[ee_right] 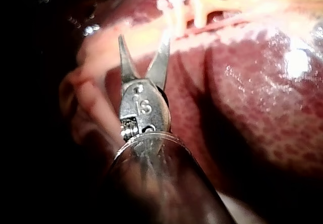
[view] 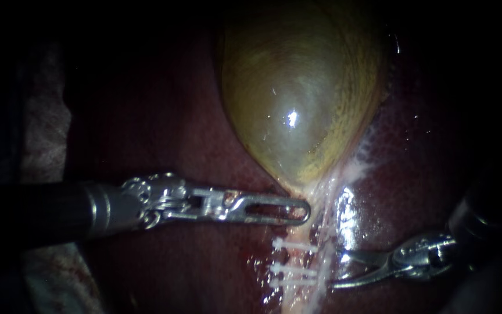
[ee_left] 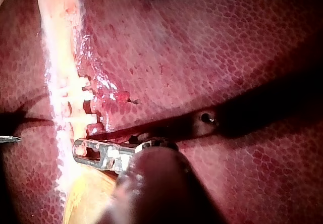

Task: Go to the cutting position left tube

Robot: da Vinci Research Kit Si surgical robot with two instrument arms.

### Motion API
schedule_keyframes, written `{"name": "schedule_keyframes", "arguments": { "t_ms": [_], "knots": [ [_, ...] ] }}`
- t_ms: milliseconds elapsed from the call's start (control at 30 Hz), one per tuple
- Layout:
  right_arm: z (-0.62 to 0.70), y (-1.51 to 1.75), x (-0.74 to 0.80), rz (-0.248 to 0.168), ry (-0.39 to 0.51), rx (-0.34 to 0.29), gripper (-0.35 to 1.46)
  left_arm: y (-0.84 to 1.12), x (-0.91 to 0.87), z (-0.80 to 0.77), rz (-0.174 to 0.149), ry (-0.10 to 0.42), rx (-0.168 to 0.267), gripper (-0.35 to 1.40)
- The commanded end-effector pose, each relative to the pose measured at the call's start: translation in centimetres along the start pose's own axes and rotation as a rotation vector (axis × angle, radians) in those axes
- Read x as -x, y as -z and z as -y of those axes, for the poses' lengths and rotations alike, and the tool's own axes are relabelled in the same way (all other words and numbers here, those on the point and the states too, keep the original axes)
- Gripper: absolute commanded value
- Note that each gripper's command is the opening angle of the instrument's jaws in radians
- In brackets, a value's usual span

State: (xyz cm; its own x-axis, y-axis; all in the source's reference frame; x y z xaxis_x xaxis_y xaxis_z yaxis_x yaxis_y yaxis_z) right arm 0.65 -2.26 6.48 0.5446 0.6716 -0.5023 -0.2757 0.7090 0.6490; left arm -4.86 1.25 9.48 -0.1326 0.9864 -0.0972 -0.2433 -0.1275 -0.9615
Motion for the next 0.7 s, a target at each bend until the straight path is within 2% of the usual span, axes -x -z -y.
{"name": "schedule_keyframes", "arguments": {
  "t_ms": [33,200,433,700],
  "knots": [
    [0.0,0.0,0.0,0.0,-0.001,0.001,1.26,0.01,0.0,0.0,0.0,0.0,0.0,-0.35],
    [0.01,-0.02,-0.01,0.0,-0.001,0.002,1.28,0.07,-0.01,-0.05,0.004,0.003,0.003,-0.35],
    [0.01,-0.06,-0.02,-0.013,-0.144,-0.014,1.4,0.28,-0.05,-0.22,0.013,0.013,0.012,-0.35],
    [0.02,-0.19,-0.04,-0.021,-0.204,-0.033,1.43,0.4,0.02,-0.33,0.023,0.016,0.02,-0.35]
  ]
}}
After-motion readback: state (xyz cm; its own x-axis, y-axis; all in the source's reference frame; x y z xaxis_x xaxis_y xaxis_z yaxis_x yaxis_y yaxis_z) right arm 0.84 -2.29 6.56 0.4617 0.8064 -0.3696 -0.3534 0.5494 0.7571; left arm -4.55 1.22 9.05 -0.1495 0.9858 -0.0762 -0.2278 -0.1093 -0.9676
